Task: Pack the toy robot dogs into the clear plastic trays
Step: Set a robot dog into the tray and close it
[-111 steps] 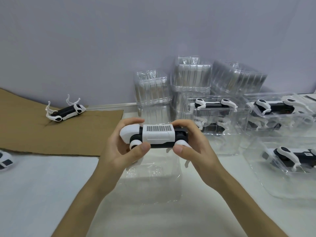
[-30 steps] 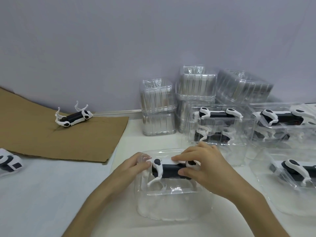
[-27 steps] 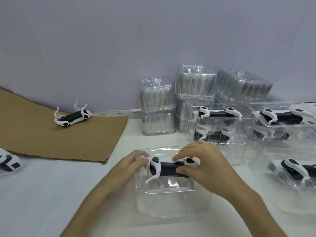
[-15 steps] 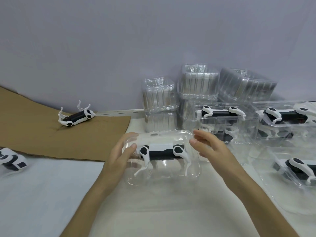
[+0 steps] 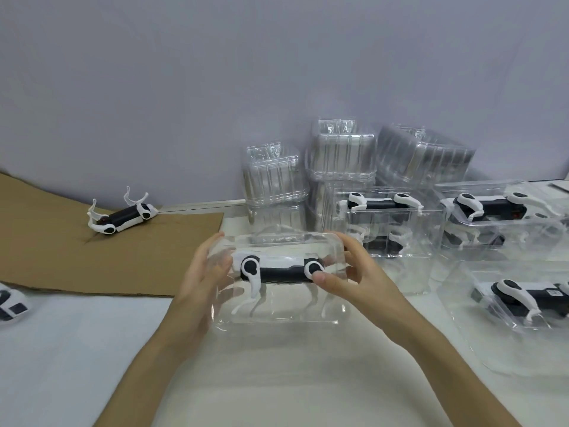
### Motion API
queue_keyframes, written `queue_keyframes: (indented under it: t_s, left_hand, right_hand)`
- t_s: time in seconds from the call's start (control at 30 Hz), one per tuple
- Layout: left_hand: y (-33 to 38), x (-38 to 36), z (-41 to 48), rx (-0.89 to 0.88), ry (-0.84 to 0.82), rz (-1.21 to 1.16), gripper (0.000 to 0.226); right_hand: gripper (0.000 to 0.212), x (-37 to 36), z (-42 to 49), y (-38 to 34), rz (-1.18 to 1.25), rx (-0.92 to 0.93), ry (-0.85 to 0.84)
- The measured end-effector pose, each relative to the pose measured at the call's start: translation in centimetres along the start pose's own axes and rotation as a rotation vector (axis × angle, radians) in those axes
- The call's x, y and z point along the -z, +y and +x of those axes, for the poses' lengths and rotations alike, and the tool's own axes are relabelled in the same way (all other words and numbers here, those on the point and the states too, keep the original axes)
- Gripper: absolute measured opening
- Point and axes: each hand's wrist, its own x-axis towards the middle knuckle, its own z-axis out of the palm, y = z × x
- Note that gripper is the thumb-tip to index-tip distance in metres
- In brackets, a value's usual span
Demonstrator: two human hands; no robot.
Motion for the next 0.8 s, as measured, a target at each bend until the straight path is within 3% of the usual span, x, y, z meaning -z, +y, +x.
queue_keyframes:
  t_s: [0.1,0.27,0.43,0.5,0.57,0.67,0.8]
  left_hand:
    - [0.2,0.2,-0.3,0.07,-0.061,0.06,0.076]
    - [1.1,0.3,-0.5,0.107,0.008,0.253,0.079]
    - [1.3,-0.1,-0.8,0.189,0.07,0.266,0.061]
    - [1.3,0.1,-0.8,0.246,0.047,0.314,0.058]
    - [1.5,0.4,-0.9,0.292,-0.016,0.281,0.064]
    - [1.7,0.6,-0.8,0.345,-0.069,0.131,0.067]
    - [1.4,0.5,-0.7,0.357,-0.067,0.169,0.068]
  right_hand:
    - [0.083,-0.6,-0.1,0.1,0.004,-0.003,0.072]
    - [0.076,-0.6,-0.2,0.0,-0.025,-0.021,0.137]
    - [0.051,-0.1,-0.6,-0.7,-0.109,-0.203,-0.086]
    - [0.06,0.0,-0.9,-0.8,-0.104,-0.277,-0.169]
    - [0.065,0.0,-1.1,-1.2,-0.09,-0.305,-0.182]
    - [0.055,0.6,-1.2,-1.8,-0.075,-0.289,-0.137]
    - [0.044,2.2,-1.1,-1.9,-0.096,-0.289,-0.104]
